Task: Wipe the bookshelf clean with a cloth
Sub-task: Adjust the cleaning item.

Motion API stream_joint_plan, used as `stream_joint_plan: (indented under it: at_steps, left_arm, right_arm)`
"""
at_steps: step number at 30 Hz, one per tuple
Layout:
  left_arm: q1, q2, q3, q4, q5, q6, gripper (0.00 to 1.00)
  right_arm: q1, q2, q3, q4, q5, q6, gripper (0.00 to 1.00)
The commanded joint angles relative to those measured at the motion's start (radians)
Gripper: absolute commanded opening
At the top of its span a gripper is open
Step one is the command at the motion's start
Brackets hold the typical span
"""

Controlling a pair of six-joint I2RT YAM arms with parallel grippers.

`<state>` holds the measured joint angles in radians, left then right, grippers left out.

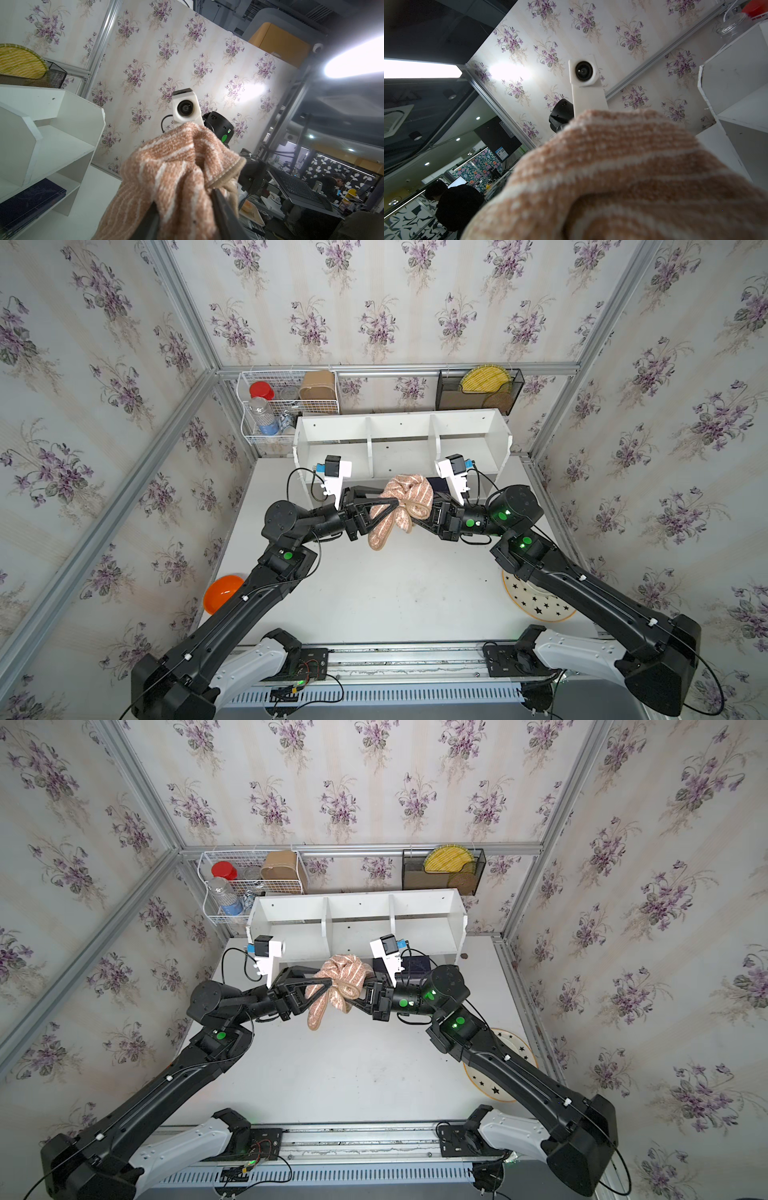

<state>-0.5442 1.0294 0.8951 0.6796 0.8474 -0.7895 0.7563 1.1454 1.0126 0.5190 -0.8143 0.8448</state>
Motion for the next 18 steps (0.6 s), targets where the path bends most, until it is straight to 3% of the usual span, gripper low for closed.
stream_joint_plan:
  at_steps: [1, 2, 4, 8, 9, 11, 14, 18]
  left_arm:
    - [0.001, 0.012, 0.012, 0.030, -0.031, -0.004, 0.00]
    - [0.001, 0.011, 0.016, 0.012, -0.044, 0.011, 0.00]
    - [0.001, 0.004, 0.042, -0.081, -0.078, 0.065, 0.00]
    - [0.001, -0.018, 0.126, -0.392, -0.207, 0.263, 0.00]
    - [0.001, -0.017, 0.149, -0.449, -0.233, 0.310, 0.00]
    - [0.002, -0.004, 0.194, -0.547, -0.285, 0.364, 0.00]
    - [0.003, 0.029, 0.241, -0.606, -0.360, 0.401, 0.00]
    - [0.001, 0.112, 0.344, -0.651, -0.432, 0.414, 0.00]
  right_arm:
    - [0.003, -0.006, 0.001, 0.039, -0.024, -0.001, 0.00]
    - [0.002, -0.013, 0.008, -0.016, -0.006, -0.030, 0.02]
    - [-0.008, -0.042, 0.040, -0.209, 0.097, -0.157, 0.22]
    - [-0.111, -0.112, 0.158, -0.668, 0.516, -0.347, 0.65]
    - [-0.157, -0.109, 0.206, -0.760, 0.608, -0.368, 0.72]
    - [-0.310, -0.067, 0.319, -0.926, 0.788, -0.375, 0.79]
    - [-0.513, 0.067, 0.481, -1.092, 0.881, -0.389, 0.87]
    - [-0.577, 0.233, 0.583, -1.091, 0.993, -0.461, 0.92]
